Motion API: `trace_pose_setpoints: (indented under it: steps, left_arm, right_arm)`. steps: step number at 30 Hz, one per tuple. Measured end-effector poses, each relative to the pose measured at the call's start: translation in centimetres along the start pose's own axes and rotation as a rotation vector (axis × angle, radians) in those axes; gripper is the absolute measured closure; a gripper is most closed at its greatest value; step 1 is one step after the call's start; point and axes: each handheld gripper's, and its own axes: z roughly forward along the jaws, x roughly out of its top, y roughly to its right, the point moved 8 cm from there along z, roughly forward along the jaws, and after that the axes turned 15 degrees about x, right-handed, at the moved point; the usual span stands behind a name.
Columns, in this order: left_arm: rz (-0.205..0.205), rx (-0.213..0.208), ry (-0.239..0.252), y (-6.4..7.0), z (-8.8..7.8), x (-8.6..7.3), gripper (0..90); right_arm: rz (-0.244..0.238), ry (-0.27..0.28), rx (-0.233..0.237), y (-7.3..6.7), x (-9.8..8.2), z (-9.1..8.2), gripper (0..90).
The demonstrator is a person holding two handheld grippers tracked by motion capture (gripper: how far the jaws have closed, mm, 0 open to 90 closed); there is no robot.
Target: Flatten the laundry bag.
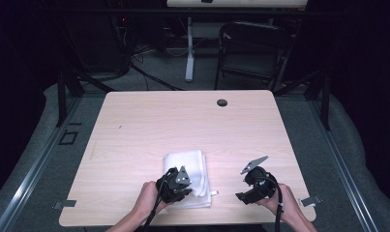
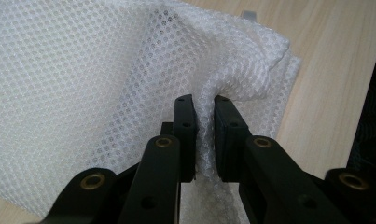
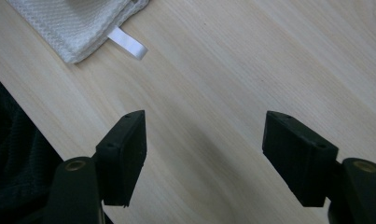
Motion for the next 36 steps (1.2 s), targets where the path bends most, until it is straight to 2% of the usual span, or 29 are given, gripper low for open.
trace_pose_setpoints:
  steps: [1, 7, 10, 11, 16, 20, 26, 27, 36]
  left_arm:
    - [0.000, 0.000, 0.001, 0.0, 0.0, 0.0, 81.2]
    - [-0.005, 0.013, 0.017, -0.2, -0.2, 0.2, 81.5]
    - [-0.009, 0.016, 0.029, -0.3, -0.3, 0.3, 81.6]
    - [-0.009, 0.016, 0.029, -0.3, -0.3, 0.3, 81.7]
    - [-0.008, 0.022, 0.035, -0.4, -0.4, 0.4, 81.9]
    - [-0.012, 0.025, 0.041, -0.5, -0.5, 0.4, 82.1]
    - [-0.015, 0.028, 0.051, -0.5, -0.7, 0.5, 82.2]
    - [-0.021, 0.026, 0.054, -0.5, -0.7, 0.6, 82.2]
    - [-0.031, 0.031, 0.060, -0.6, -0.7, 0.6, 82.3]
  right_arm:
    - [-0.014, -0.004, -0.005, -0.1, 0.3, 0.2, 36.2]
    - [-0.044, -0.006, 0.007, -0.7, 1.1, 0.5, 43.5]
    - [-0.056, 0.012, 0.014, -1.2, 1.8, 1.1, 53.0]
    - [-0.071, -0.002, 0.013, -1.3, 1.9, 1.1, 55.6]
    - [-0.116, 0.006, 0.034, -2.3, 3.1, 1.9, 74.0]
    - [-0.147, 0.011, 0.041, -3.0, 4.1, 2.6, 82.7]
    - [-0.164, 0.018, 0.043, -3.3, 4.6, 2.9, 88.5]
    - [-0.164, 0.033, 0.047, -3.4, 4.7, 3.1, 89.0]
    - [-0.173, 0.027, 0.054, -3.6, 5.0, 3.3, 90.0]
